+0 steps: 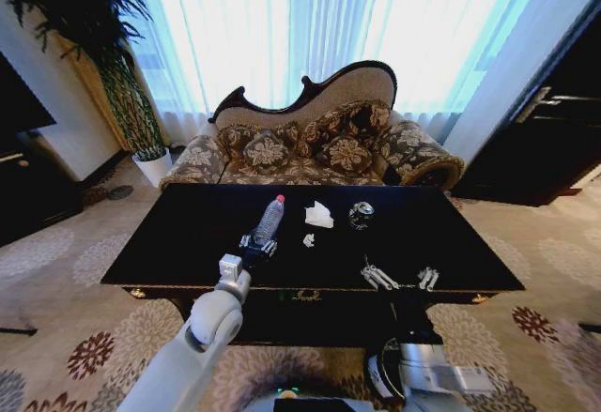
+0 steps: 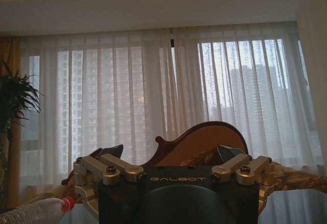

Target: Move to the front of the table and place the trash on the table into the trash bin.

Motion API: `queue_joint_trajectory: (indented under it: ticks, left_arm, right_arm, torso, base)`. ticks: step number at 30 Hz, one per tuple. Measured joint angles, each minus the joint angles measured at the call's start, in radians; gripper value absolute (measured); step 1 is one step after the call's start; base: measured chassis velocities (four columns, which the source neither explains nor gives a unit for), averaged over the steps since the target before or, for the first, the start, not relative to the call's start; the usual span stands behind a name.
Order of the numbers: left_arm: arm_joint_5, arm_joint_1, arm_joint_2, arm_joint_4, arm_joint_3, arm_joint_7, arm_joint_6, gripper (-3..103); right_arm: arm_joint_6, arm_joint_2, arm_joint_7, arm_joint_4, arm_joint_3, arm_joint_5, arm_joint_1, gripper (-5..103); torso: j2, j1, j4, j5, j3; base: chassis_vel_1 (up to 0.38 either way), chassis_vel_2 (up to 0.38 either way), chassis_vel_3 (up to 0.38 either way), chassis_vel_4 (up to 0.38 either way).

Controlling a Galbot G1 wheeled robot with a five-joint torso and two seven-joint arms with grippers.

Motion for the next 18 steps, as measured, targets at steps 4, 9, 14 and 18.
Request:
queue_joint_trajectory:
  ticks: [4,9,14,18]
  left_arm:
    - [0.024,0.063,0.002,-0.045,-0.045,0.065,-0.058,39]
    - [0.062,0.125,0.004,-0.103,-0.128,0.235,-0.170,34]
    - [0.080,0.161,0.009,-0.126,-0.230,0.526,-0.398,34]
    - [-0.014,0.168,0.014,-0.116,-0.287,0.781,-0.522,34]
  right_arm:
    - [0.000,-0.007,-0.020,0.000,-0.002,0.035,0.005,100]
    - [0.000,-0.031,-0.079,0.000,-0.012,0.208,0.006,100]
    - [-0.001,-0.064,-0.194,0.000,-0.024,0.529,0.006,100]
    - [-0.002,-0.081,-0.282,0.000,-0.034,0.730,0.010,100]
  torso:
    - [0.000,0.000,0.0000,0.0000,0.000]
    - [0.000,0.000,0.0000,0.0001,0.000]
    - [0.000,0.000,0.0001,0.0000,0.000]
    - [0.000,0.000,0.0000,0.0000,0.000]
  base:
    - [0.000,0.000,0.000,0.000]
    - [0.000,0.000,0.000,0.000]
    - [0.000,0.000,0.000,0.000]
    - [0.000,0.000,0.000,0.000]
